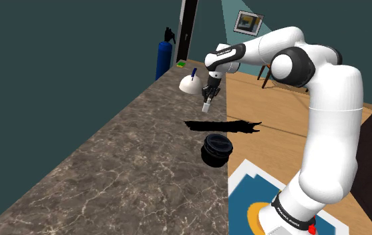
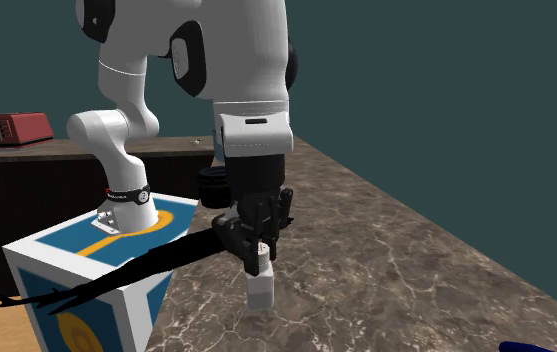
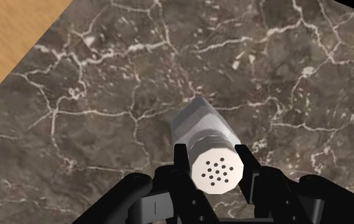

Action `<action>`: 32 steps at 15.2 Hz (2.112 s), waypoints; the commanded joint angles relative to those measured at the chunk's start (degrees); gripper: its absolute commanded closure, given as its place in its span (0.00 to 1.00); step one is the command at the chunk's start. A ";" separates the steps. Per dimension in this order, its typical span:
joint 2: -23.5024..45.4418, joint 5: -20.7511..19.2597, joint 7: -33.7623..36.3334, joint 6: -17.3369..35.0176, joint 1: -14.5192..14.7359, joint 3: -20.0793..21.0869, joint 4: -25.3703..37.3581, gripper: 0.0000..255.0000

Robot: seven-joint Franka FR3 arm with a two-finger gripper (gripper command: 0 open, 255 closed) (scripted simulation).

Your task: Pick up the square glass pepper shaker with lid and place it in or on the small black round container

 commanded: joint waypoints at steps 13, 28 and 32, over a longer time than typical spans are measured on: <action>-2.06 -0.95 0.72 -5.17 0.13 -0.46 3.21 1.00; -3.92 -1.96 1.71 -15.80 -0.20 -0.98 12.14 1.00; -3.88 -2.02 1.90 -18.89 -0.45 -1.06 15.29 1.00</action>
